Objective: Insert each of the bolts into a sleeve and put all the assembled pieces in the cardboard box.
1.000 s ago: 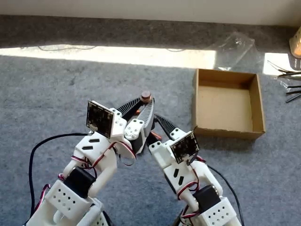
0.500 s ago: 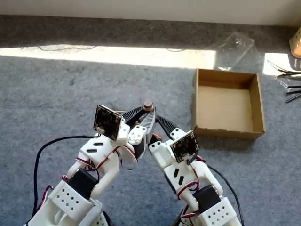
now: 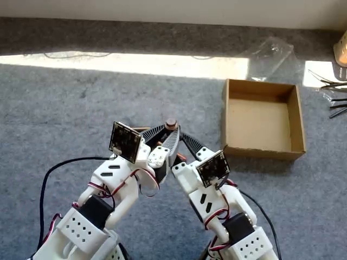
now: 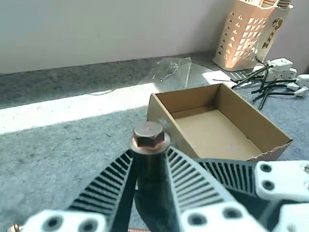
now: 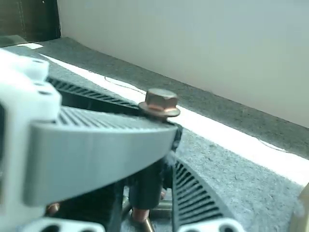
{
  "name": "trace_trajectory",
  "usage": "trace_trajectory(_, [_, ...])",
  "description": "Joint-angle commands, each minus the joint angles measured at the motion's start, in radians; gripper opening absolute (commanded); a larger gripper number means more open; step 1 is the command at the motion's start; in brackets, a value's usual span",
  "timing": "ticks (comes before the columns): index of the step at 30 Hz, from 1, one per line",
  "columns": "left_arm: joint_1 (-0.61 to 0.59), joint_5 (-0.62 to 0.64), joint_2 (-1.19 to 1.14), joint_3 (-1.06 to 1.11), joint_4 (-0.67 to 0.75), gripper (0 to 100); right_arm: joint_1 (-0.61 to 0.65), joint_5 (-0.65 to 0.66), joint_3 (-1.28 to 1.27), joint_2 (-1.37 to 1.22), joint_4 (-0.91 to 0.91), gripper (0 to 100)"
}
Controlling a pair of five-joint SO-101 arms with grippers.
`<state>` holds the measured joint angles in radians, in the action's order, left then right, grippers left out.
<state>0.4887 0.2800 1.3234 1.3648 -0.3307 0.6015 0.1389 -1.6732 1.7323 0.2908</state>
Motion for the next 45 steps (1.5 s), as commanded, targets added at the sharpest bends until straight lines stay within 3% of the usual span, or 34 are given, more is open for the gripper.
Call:
trace_trajectory(1, [-0.024,-0.023,0.013,-0.007,0.023,14,0.007,0.009,-0.108,0.012,-0.033,0.5])
trace_trajectory(5, [-0.025,-0.018,0.013,0.021,0.025,22,0.007,0.009,-0.108,0.012,-0.033,0.5])
trace_trajectory(12, [-0.033,-0.023,0.013,0.016,0.025,23,0.007,0.009,-0.108,0.012,-0.031,0.5])
trace_trajectory(25, [-0.245,-0.021,0.054,-0.177,0.020,22,-0.035,0.009,-0.111,0.012,-0.031,0.5])
trace_trajectory(30, [-0.285,-0.029,0.302,-0.179,-0.149,22,-0.134,0.009,-0.108,0.012,-0.030,0.5])
trace_trajectory(35, [-0.306,-0.213,0.529,-0.154,-0.334,22,-0.216,0.009,-0.108,0.012,-0.025,0.5])
trace_trajectory(37, [-0.341,-0.232,0.504,-0.145,-0.358,20,-0.237,0.009,-0.099,0.012,0.039,0.5])
trace_trajectory(42, [-0.461,-0.235,0.467,-0.147,-0.365,0,-0.280,0.008,0.102,0.012,0.292,0.5])
trace_trajectory(45, [-0.529,-0.235,0.469,-0.134,-0.370,4,-0.323,0.008,0.205,0.002,0.371,0.5])
